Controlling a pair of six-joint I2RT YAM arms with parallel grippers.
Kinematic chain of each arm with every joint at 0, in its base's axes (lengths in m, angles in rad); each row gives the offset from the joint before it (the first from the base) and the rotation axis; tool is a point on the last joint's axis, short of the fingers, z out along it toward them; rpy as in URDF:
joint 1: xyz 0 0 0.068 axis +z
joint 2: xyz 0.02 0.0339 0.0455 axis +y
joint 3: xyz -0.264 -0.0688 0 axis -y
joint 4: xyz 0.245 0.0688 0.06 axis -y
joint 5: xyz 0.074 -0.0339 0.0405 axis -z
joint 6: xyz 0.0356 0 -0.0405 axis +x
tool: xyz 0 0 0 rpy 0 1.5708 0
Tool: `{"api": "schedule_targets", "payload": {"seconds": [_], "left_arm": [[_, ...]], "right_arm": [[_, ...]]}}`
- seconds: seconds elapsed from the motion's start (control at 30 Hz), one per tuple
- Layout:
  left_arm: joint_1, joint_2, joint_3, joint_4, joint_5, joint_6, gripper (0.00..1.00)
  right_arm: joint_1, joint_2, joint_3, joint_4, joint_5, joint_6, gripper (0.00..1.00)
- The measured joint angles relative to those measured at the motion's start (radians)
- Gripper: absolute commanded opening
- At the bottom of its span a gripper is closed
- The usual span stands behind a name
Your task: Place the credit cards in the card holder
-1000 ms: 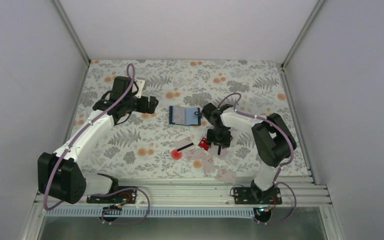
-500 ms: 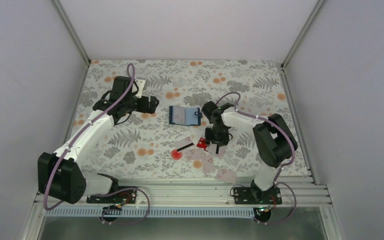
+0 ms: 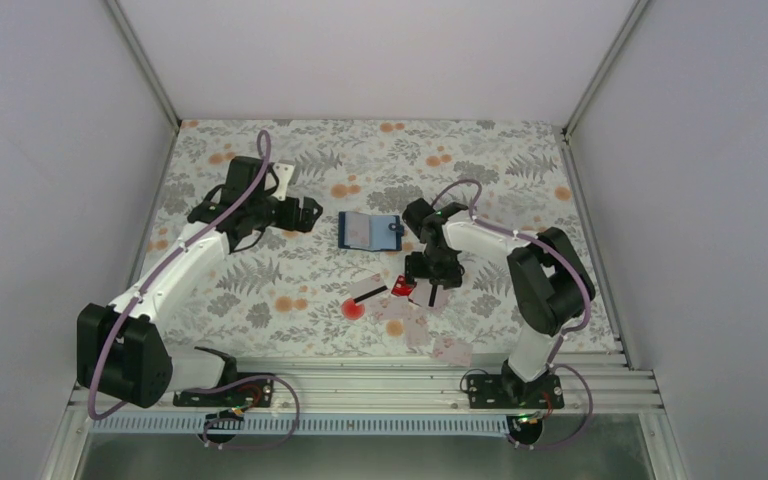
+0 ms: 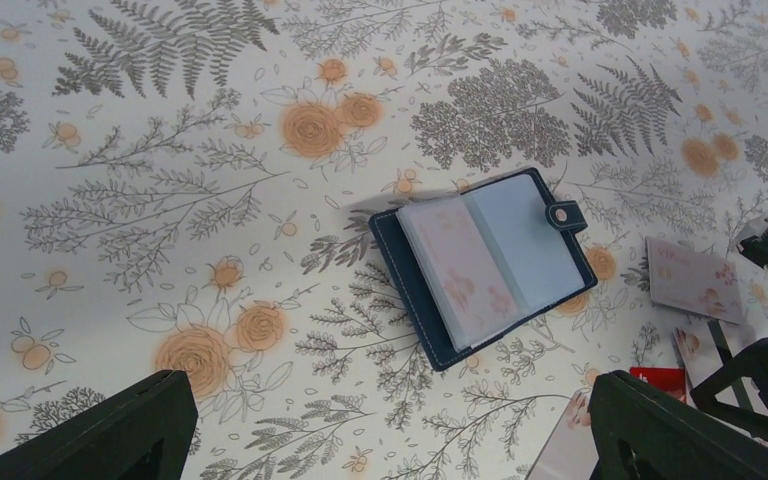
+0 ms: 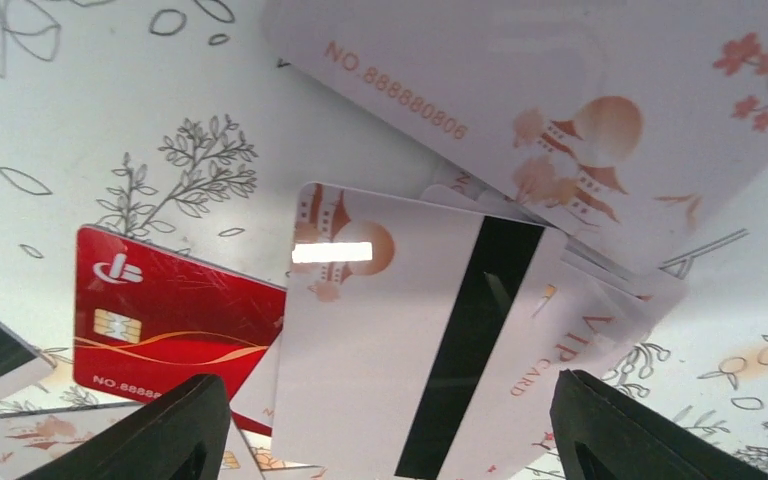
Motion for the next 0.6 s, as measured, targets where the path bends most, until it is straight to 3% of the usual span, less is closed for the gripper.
{"api": "schedule_targets", "payload": {"seconds": [0.3,0.6], "left_arm": [[0.000,0.000,-0.002,0.002,0.013,0.005,0.98],[0.000,0.000,-0.015,0.013,0.014,0.008,0.98]], "right_arm": [[0.000,0.053,0.011,-0.016,0.033,0.033,0.79],[0.016,0.092,0.045,-0.036,0.040,0.026,0.52]]}}
